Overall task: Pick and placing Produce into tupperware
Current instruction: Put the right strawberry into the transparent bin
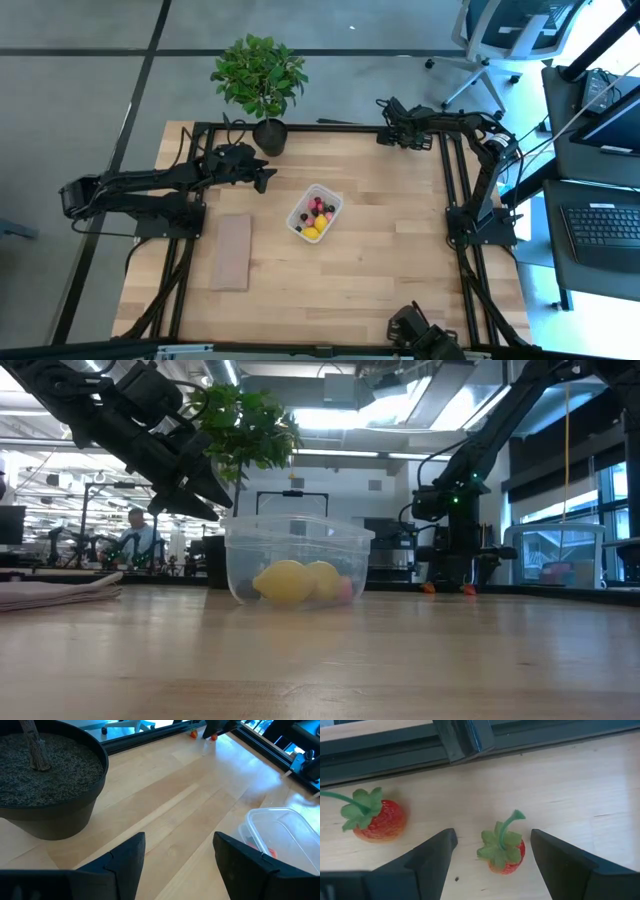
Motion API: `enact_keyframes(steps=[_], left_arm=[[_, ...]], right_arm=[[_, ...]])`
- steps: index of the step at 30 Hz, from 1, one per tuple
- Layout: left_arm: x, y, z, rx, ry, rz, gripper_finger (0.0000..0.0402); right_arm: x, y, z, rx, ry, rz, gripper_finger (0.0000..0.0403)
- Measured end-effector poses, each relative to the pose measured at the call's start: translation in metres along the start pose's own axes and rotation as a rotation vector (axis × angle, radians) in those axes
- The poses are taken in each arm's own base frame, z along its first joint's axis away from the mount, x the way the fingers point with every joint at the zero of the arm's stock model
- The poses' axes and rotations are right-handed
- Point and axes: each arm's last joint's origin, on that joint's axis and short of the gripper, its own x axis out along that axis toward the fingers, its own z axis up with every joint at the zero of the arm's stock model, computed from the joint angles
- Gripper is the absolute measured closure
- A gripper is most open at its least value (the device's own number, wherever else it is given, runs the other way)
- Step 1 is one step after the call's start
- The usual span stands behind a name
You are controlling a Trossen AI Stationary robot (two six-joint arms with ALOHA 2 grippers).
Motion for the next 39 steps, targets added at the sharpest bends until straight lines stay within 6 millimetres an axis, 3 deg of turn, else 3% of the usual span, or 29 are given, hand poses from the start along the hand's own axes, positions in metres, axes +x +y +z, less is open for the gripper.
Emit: enact_keyframes(steps=[10,21,28,39], left_arm=[[0.0000,-0.0001,0.0000,0.000,0.000,0.000,0.0176],[0.0000,-0.0001,0.0000,0.001,0.000,-0.001,0.0176],[0.0000,0.0000,0.0000,0.001,0.000,0.000,0.0176],[0.0000,0.0000,0.0000,0.005,0.000,0.000,0.0176]], right_arm=[[0.0003,-0.0010,0.0003,0.001,0.018,0.004,0.0139],[0.0007,-0.0022,0.0005,-0.018,0.030,0.003,0.0248],[0.0007,-0.0024,0.0003,-0.052,0.032,0.001,0.0294],[-0.0020,-0.0003,0.0023,-0.192,0.060,0.034,0.0304]])
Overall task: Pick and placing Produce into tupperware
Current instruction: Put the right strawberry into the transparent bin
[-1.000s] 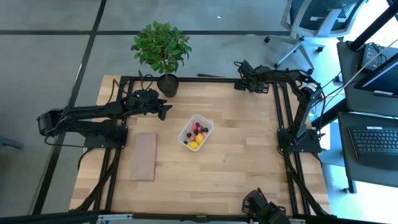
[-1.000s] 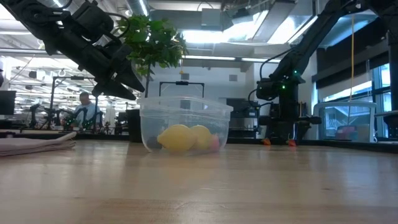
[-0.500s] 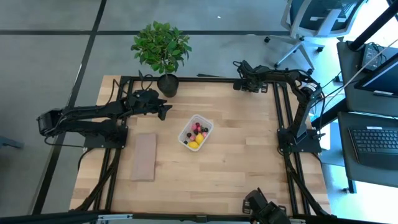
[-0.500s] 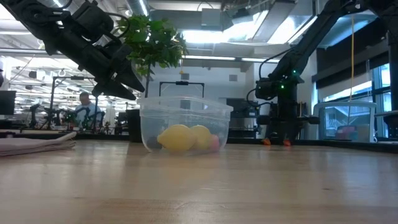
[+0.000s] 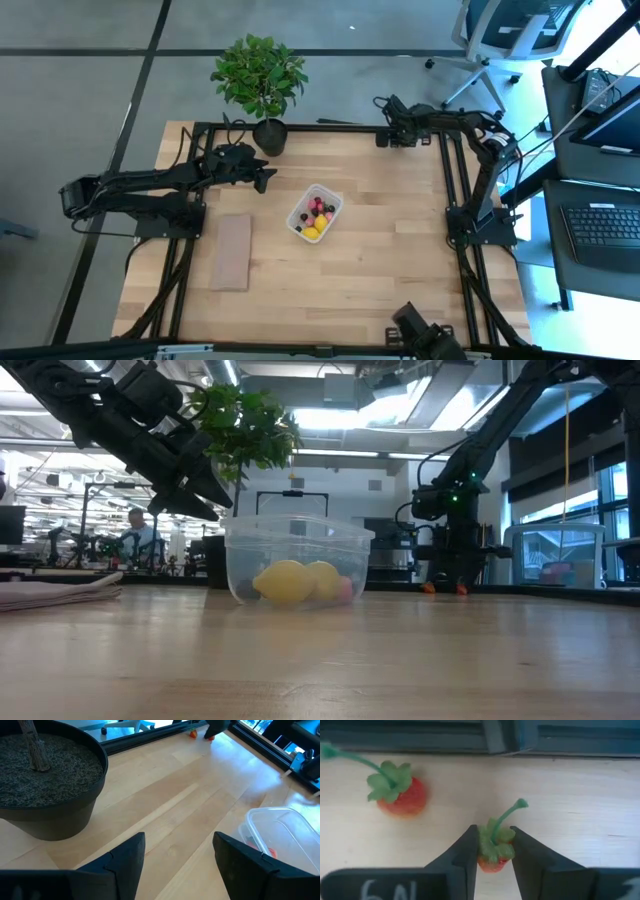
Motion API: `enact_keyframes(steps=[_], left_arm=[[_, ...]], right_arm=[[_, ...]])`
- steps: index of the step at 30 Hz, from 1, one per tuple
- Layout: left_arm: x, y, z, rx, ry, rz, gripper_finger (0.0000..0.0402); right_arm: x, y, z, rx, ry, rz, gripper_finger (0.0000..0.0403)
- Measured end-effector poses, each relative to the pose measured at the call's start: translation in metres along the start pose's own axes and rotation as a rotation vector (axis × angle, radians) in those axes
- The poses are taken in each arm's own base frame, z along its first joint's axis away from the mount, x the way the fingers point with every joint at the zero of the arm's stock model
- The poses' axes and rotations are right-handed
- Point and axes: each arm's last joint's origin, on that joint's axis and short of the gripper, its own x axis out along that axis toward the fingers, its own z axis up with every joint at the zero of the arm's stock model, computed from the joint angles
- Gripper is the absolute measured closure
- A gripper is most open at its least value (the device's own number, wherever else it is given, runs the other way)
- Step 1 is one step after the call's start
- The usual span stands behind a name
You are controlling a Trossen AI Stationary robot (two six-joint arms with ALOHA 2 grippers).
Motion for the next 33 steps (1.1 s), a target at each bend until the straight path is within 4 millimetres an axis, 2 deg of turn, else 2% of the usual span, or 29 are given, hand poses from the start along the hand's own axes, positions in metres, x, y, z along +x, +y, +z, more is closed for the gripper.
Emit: enact_keyframes(steps=[5,11,14,18,21,25,28,33], left_arm=[[0.000,0.000,0.000,0.000,0.000,0.000,0.0176],[0.000,0.000,0.000,0.000,0.000,0.000,0.0176],[0.000,0.000,0.000,0.001,0.000,0.000,0.0176],[0.000,0.000,0.000,0.001,0.000,0.000,0.0176],[0.000,0.000,0.000,0.000,0.000,0.000,0.0176],[0.000,0.000,0.000,0.001,0.000,0.000,0.0176],[0.000,0.000,0.000,0.011,0.000,0.000,0.0176],[0.000,0.000,-0.001,0.026,0.006,0.003,0.0176]], right_arm=[[-0.017,0.016,0.001,-0.157,0.078,0.053,0.0304],[-0.061,0.054,0.000,-0.369,0.039,0.083,0.0304],[-0.091,0.083,-0.011,-0.491,0.012,0.147,0.0304],[-0.131,0.126,-0.045,-0.660,-0.017,0.283,0.0304],[-0.160,0.156,-0.082,-0.779,-0.072,0.382,0.0304],[-0.181,0.186,-0.133,-0.901,-0.147,0.526,0.0304],[-0.185,0.204,-0.161,-0.948,-0.204,0.589,0.0304],[-0.166,0.220,-0.191,-1.026,-0.180,0.562,0.0304]])
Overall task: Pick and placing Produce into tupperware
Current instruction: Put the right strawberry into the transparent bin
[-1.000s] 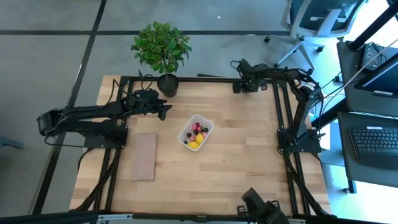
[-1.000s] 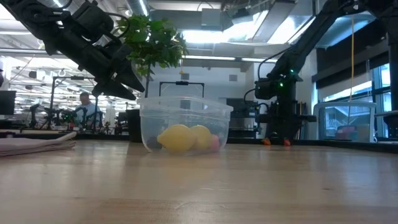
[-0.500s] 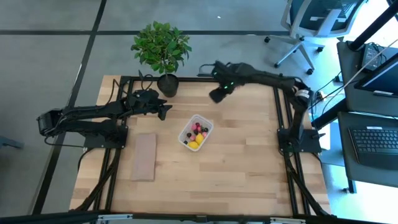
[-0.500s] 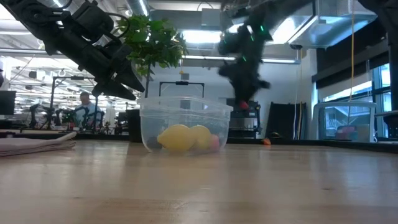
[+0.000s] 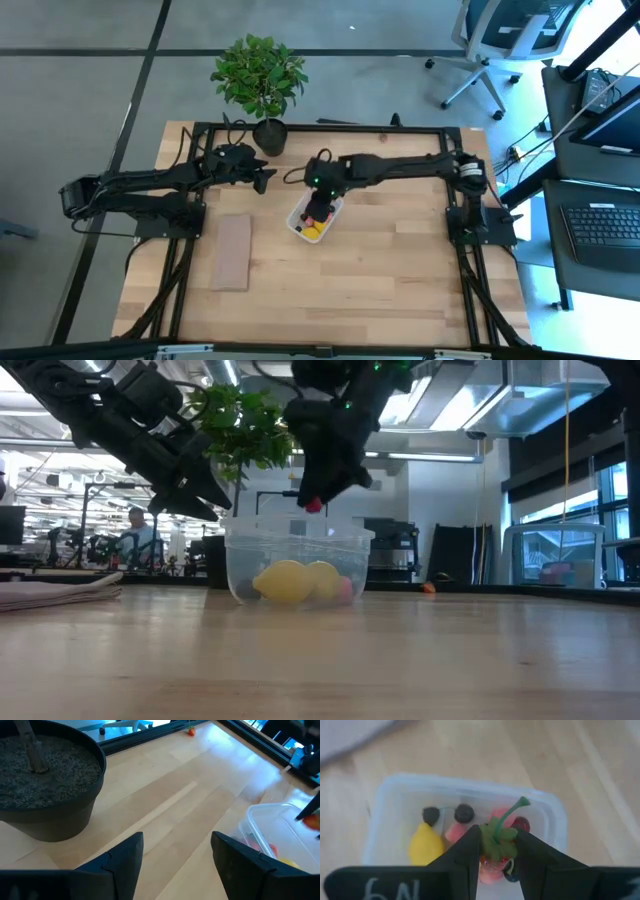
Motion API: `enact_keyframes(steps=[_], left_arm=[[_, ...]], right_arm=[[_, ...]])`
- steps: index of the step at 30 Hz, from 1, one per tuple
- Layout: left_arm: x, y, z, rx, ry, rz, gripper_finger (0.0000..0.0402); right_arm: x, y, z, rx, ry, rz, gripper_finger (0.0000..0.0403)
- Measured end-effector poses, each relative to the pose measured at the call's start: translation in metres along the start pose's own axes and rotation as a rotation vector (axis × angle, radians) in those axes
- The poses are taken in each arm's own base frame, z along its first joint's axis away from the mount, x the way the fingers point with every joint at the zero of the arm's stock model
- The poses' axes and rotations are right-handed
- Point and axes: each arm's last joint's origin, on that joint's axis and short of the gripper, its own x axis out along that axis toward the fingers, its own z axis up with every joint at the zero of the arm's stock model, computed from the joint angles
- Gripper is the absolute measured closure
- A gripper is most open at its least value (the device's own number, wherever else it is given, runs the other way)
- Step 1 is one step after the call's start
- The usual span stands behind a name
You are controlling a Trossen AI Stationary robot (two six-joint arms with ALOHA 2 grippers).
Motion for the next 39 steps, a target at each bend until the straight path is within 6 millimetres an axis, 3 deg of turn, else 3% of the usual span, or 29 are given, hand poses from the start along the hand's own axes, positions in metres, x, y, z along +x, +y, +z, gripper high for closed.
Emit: enact_keyframes(steps=[5,13,26,39], left_arm=[[0.000,0.000,-0.001,0.001,0.012,0.004,0.0176],[0.000,0.000,-0.001,0.001,0.012,0.004,0.0176],[0.000,0.000,-0.001,0.001,0.012,0.003,0.0176],[0.000,0.000,-0.001,0.001,0.012,0.003,0.0176]], right_arm=[[0.021,0.005,-0.008,-0.037,0.063,-0.016,0.0304],[0.036,0.005,-0.014,-0.025,0.110,-0.032,0.0285],[0.038,0.005,-0.015,-0.019,0.126,-0.006,0.0272],[0.038,0.003,-0.014,-0.016,0.129,0.007,0.0197]])
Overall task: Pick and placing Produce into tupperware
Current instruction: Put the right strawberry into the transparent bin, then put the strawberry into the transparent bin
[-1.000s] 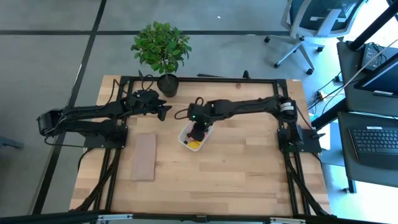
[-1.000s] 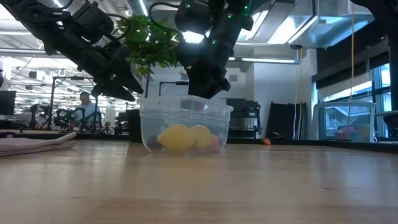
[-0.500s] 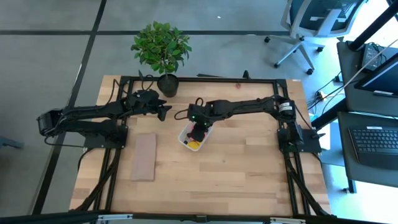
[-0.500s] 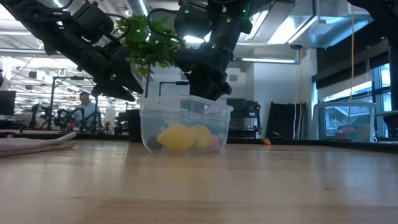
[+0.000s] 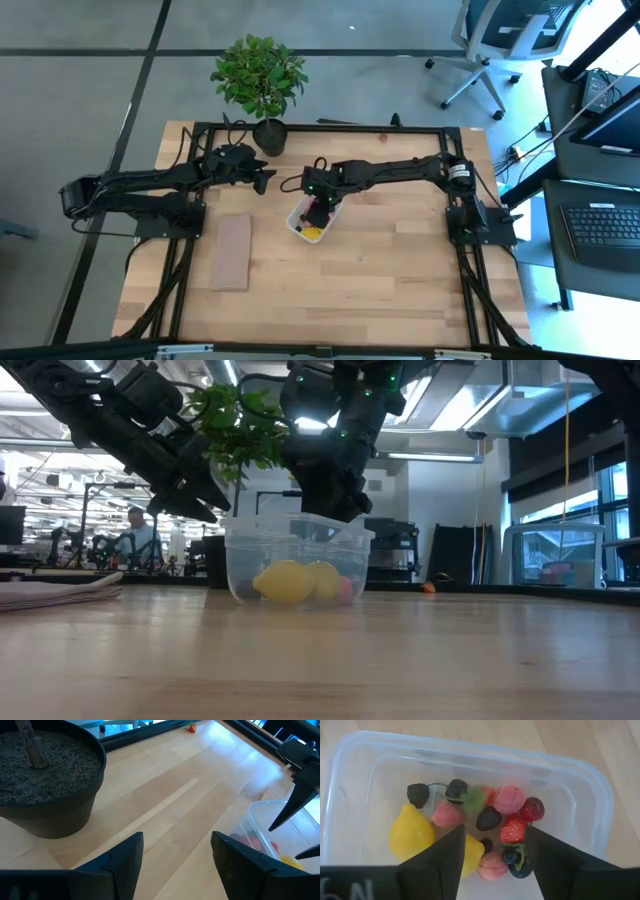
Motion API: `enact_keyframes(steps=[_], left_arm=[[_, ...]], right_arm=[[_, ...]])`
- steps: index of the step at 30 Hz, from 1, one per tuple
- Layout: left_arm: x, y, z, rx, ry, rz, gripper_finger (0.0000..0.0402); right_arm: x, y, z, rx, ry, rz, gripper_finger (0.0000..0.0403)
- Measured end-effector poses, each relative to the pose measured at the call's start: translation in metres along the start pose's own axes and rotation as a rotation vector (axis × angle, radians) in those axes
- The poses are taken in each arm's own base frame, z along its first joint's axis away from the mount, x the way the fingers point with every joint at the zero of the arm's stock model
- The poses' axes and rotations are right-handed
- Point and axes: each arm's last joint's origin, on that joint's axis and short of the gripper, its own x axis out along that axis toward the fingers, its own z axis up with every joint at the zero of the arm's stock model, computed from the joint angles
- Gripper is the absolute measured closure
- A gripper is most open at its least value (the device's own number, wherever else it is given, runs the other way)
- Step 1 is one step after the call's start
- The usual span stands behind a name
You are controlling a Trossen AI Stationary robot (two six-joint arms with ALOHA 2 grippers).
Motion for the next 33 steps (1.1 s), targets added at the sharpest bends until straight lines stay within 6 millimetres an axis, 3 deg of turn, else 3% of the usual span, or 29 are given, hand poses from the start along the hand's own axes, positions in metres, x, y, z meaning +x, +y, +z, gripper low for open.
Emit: enact_keyframes(steps=[11,20,25,33], left_arm=[[0.000,0.000,0.000,-0.007,0.000,-0.001,0.0176],[0.000,0.000,0.000,-0.007,0.000,-0.001,0.0176],[0.000,0.000,0.000,-0.007,0.000,-0.001,0.0176],[0.000,0.000,0.000,-0.007,-0.001,-0.001,0.0176]], right_arm=[[0.000,0.000,0.002,0.038,-0.015,0.005,0.0188],[-0.003,0.003,0.002,0.062,0.011,0.079,0.0094],[-0.026,0.009,0.015,0.052,0.057,0.305,0.0073],[-0.087,0.017,0.042,0.074,-0.020,0.282,0.0072]])
